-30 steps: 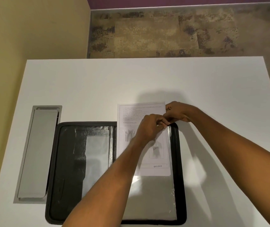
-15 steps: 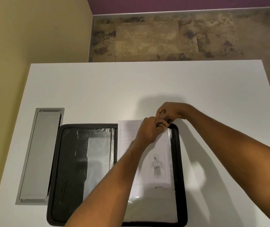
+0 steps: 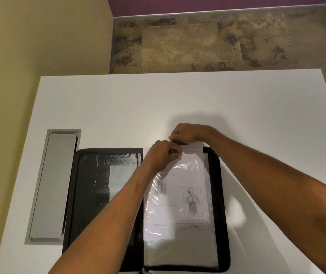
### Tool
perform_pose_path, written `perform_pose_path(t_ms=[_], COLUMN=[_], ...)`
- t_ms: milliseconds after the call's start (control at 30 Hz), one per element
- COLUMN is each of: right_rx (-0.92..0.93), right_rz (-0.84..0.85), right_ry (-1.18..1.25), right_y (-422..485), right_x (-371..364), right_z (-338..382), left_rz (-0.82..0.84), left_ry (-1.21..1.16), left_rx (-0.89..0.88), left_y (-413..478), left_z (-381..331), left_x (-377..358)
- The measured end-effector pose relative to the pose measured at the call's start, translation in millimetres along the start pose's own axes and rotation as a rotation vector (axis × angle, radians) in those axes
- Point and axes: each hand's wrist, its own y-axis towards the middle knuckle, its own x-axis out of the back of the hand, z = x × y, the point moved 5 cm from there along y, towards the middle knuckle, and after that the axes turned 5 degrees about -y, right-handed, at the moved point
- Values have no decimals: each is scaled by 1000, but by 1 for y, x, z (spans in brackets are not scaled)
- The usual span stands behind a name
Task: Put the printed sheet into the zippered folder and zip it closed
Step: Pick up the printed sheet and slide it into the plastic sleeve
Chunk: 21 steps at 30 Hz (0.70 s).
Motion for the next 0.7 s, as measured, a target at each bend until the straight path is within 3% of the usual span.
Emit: perform_pose_path(t_ms=[233,433,700], right_rx=[-74,34,91], right_rz=[149,179,169], right_ry=[163,337,309], right_y=[-17,-35,-45], right_x=[-23,-30,-28], right_z=[4,9,12], left_rz=[-3,-19,7], left_ry=[-9,-69,-71], left_rx=[-5,44,18], left_y=[-3,-6,-7], left_z=[-2,-2,-13], left_x=[-12,-9,-5])
